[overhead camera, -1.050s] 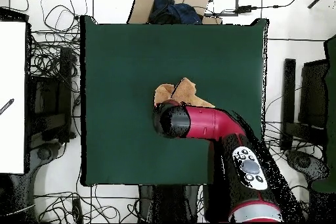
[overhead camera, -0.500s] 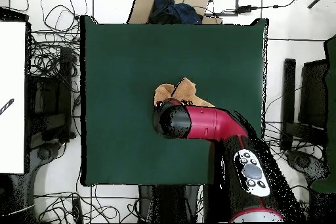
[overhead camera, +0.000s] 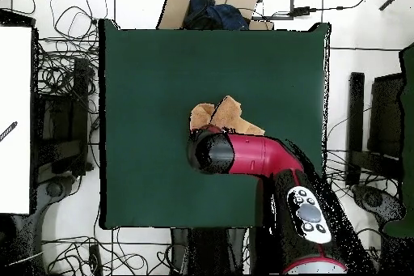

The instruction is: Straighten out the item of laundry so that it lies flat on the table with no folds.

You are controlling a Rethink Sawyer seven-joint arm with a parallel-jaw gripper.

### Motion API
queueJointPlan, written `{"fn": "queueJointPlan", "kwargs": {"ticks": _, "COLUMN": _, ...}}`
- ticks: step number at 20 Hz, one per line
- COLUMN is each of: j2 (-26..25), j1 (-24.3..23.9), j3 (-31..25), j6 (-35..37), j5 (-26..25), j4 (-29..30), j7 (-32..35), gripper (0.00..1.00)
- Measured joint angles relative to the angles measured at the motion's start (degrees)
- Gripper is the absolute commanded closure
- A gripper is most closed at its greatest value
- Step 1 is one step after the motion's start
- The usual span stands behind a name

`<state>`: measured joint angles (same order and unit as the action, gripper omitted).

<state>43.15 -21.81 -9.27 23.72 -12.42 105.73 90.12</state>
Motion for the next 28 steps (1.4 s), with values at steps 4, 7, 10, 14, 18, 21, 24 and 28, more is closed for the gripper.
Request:
{"fn": "queueJointPlan", "kwargs": {"ticks": 4, "j2": 0.0, "j1": 0.0, "j3": 0.0, "j6": 0.0, "j5": 0.0, "j4": 0.1, "j7": 0.0, "gripper": 0.00}}
{"fn": "queueJointPlan", "kwargs": {"ticks": 7, "j2": 0.1, "j1": 0.0, "j3": 0.0, "j6": 0.0, "j5": 0.0, "j4": 0.1, "j7": 0.0, "gripper": 0.00}}
{"fn": "queueJointPlan", "kwargs": {"ticks": 10, "j2": 0.2, "j1": 0.0, "j3": 0.0, "j6": 0.0, "j5": 0.0, "j4": 0.2, "j7": 0.0, "gripper": 0.00}}
{"fn": "queueJointPlan", "kwargs": {"ticks": 14, "j2": 0.2, "j1": 0.0, "j3": 0.0, "j6": 0.0, "j5": 0.0, "j4": 0.2, "j7": 0.0, "gripper": 0.00}}
{"fn": "queueJointPlan", "kwargs": {"ticks": 18, "j2": 0.2, "j1": 0.2, "j3": 0.0, "j6": 0.0, "j5": 0.0, "j4": 0.2, "j7": 0.0, "gripper": 0.00}}
{"fn": "queueJointPlan", "kwargs": {"ticks": 21, "j2": 0.0, "j1": 0.7, "j3": 0.0, "j6": 0.0, "j5": 0.1, "j4": 0.2, "j7": 0.0, "gripper": 0.00}}
{"fn": "queueJointPlan", "kwargs": {"ticks": 24, "j2": -0.5, "j1": 1.3, "j3": 0.0, "j6": 0.0, "j5": 0.3, "j4": 0.2, "j7": 0.0, "gripper": 0.00}}
{"fn": "queueJointPlan", "kwargs": {"ticks": 28, "j2": -2.1, "j1": 3.2, "j3": 0.0, "j6": -0.6, "j5": 1.0, "j4": 0.2, "j7": 0.0, "gripper": 0.00}}
